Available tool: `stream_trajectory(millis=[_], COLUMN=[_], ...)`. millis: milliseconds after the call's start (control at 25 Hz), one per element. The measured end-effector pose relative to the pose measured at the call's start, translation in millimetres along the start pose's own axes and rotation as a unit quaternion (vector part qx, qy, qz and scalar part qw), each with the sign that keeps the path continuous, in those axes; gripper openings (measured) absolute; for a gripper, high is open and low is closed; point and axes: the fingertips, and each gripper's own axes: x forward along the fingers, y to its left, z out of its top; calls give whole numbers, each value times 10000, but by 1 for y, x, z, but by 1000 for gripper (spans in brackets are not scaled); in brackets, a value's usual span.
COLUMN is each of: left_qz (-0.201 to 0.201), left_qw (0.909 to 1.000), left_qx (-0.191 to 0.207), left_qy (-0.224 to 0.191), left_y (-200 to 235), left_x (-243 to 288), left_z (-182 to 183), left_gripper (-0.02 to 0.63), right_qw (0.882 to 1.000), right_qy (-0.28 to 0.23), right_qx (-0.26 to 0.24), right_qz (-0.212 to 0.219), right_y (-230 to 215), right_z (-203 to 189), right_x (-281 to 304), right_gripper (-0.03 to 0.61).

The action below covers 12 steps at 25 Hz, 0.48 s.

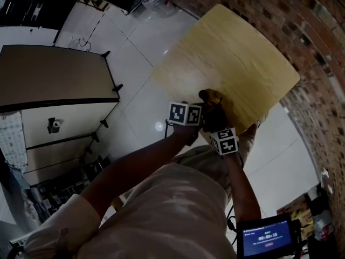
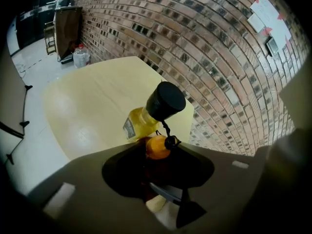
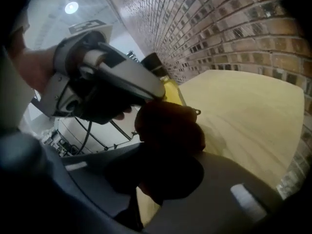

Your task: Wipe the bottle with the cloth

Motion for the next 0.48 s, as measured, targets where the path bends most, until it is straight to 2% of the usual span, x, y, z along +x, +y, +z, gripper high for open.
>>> stream_trajectory(millis=[320, 400, 480], left_qz=[49, 32, -14], left_qw=[10000, 9999, 9992], left_qx=[64, -142, -394], left_qy=[55, 31, 1], left_y=[-5, -4, -1], left_x=[6, 4, 3], left_z=[2, 5, 10], left_gripper=[178, 177, 176], right_qw=[9955, 9947, 9903], right_qy=[659, 454, 43], right_qx=[590, 625, 783], right_qz=[-330, -685, -1145], right_y=[-37, -49, -68], right_z=[-25, -14, -5], right_x=[19, 6, -16], right_gripper=[64, 65, 65])
